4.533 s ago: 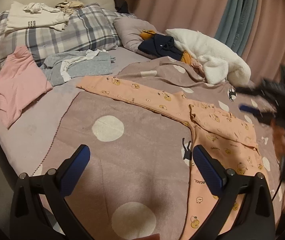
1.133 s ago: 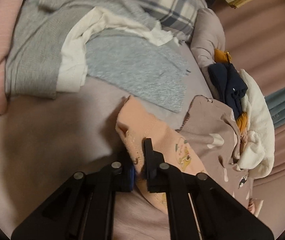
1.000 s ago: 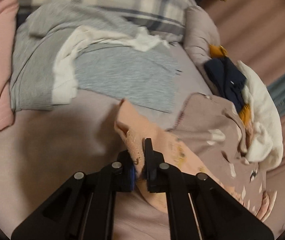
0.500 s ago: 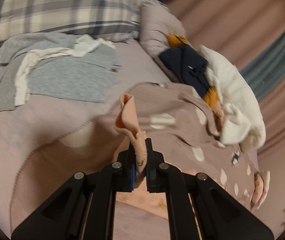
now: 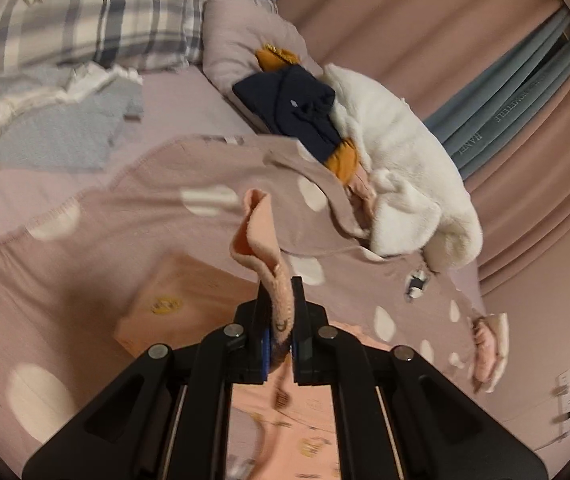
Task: Fold small clothes
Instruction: 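Fold the held sleeve across the chest over the first sleeve, then open the left gripper and lift it away from the sleepsuit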
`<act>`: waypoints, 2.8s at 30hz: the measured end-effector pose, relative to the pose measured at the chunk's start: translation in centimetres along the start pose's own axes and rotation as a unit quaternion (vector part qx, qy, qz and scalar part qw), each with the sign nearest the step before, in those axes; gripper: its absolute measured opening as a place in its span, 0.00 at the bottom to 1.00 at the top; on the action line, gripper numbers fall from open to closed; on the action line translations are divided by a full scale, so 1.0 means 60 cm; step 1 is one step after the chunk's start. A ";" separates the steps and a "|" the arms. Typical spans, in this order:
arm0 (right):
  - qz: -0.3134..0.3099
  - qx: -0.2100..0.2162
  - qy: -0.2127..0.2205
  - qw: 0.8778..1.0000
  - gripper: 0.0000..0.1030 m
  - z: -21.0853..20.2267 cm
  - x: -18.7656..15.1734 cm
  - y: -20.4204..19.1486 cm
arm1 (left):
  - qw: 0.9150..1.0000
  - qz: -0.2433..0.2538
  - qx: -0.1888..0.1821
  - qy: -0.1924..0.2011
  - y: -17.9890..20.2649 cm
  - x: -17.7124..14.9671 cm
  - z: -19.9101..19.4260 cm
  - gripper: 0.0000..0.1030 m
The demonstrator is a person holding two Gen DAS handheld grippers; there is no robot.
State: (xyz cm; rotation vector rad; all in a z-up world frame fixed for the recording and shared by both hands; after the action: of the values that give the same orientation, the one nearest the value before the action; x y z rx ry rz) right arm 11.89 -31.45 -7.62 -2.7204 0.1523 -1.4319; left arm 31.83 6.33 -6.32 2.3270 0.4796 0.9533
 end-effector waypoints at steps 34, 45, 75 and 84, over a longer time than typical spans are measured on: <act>0.194 0.116 -0.038 0.973 0.99 -0.016 -0.111 0.168 | 0.989 0.131 -0.042 -0.061 0.319 -0.265 0.180 0.04; 0.172 0.126 -0.026 0.977 0.99 -0.026 -0.116 0.172 | 0.975 0.176 -0.041 -0.130 0.406 -0.425 0.284 0.05; 0.179 0.107 -0.070 0.975 0.99 0.003 -0.140 0.171 | 0.880 0.469 0.074 0.012 0.335 -0.458 0.070 0.99; 0.147 0.080 -0.094 0.981 0.99 -0.002 -0.145 0.140 | 0.918 0.381 0.111 -0.013 0.157 -0.422 -0.069 0.99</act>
State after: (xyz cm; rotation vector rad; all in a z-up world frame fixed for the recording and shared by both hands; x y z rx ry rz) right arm 6.38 -38.76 -15.53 -2.5522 0.3906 -1.0560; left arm 12.60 -12.49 -11.15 2.7826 -0.4048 1.2479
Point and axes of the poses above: each gripper's, at about its wrist camera, not at the fingertips, and z roughly the way its jaws point, y to its right, x to its top, the point moved 8 cm from there along z, roughly the way its jaws point, and after that the axes turned 1 degree about -z, right-handed, at the moved point
